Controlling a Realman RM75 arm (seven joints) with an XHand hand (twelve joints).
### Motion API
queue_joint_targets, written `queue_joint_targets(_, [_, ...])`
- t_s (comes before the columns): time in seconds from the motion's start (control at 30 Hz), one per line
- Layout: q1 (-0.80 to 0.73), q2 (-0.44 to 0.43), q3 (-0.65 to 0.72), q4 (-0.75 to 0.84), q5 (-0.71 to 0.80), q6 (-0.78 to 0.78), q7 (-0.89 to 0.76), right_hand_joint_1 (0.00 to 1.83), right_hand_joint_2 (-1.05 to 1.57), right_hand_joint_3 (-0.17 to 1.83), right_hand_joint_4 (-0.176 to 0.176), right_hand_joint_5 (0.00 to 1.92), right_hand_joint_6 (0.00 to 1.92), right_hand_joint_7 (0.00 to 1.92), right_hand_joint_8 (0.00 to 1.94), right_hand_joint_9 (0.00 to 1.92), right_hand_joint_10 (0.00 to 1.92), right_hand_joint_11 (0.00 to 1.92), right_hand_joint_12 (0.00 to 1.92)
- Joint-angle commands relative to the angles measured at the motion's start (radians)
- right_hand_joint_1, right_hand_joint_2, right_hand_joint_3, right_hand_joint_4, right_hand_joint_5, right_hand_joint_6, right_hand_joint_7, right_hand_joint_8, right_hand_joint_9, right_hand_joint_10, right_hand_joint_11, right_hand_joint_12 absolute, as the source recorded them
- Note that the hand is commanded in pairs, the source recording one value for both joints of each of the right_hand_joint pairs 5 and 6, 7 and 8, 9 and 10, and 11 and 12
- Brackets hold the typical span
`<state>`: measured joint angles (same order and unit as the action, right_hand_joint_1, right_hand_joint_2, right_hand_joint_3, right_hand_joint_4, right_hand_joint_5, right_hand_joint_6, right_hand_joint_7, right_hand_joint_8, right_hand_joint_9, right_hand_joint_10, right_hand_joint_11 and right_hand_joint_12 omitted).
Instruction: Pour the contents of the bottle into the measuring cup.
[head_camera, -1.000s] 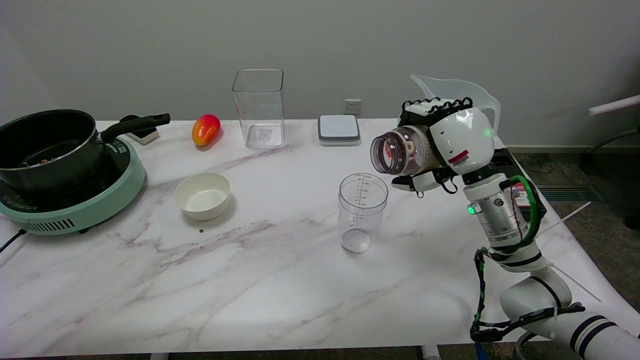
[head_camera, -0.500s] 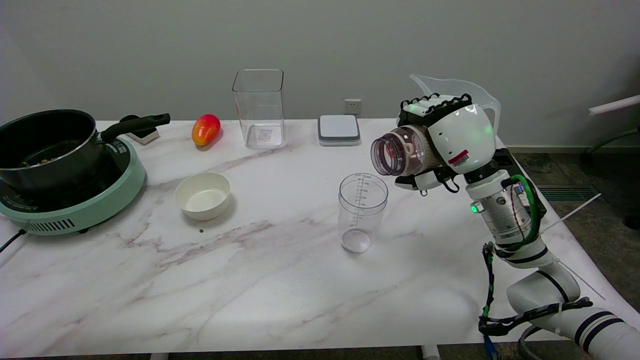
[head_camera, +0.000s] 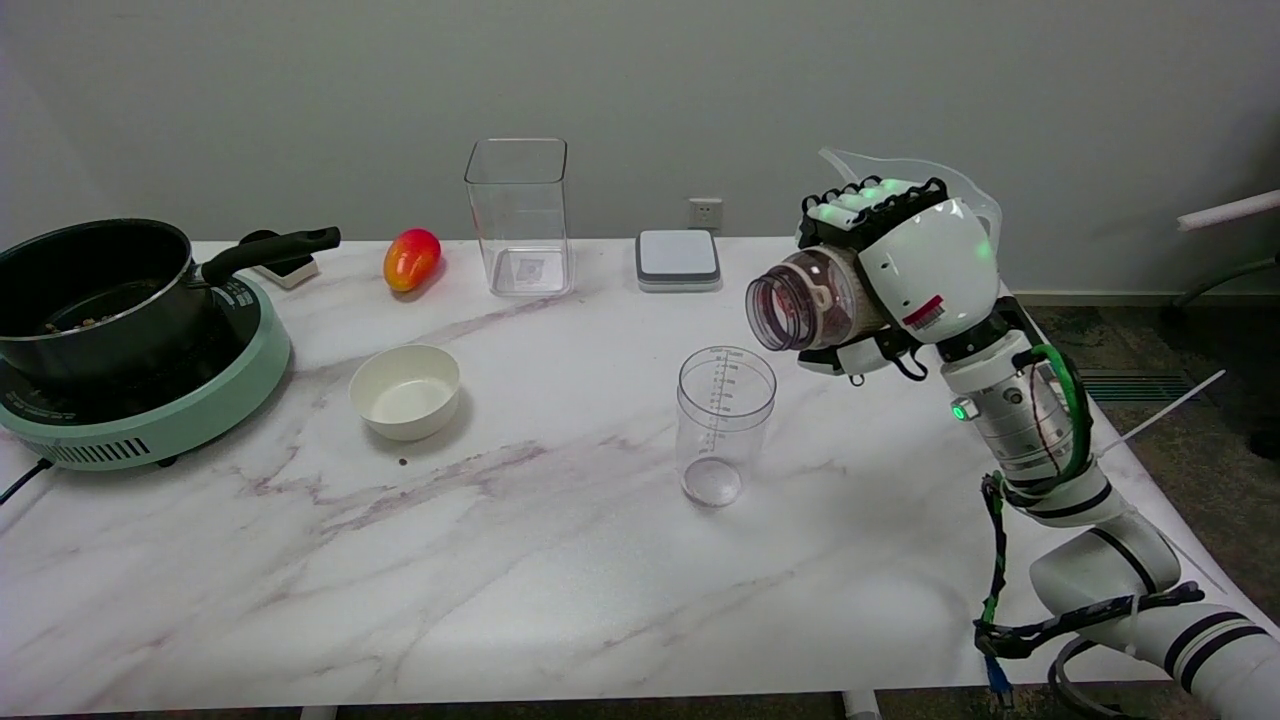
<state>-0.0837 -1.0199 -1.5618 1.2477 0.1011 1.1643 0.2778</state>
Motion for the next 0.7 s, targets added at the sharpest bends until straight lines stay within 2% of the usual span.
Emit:
queue_joint_targets(0.03, [0.001,0.016,0.024,0.009,-0.042,0.019,0.013,1.34,1.25,0.35,0.000,1.68,1.68,1.48,1.48,1.36,1.36,1.20,1.20])
queue_joint_targets(0.7, [0.001,0.016,0.024,0.046,-0.115,-0.027,0.007,1.35,1.25,0.35,0.000,1.67,1.67,1.48,1.48,1.36,1.36,1.19,1.19])
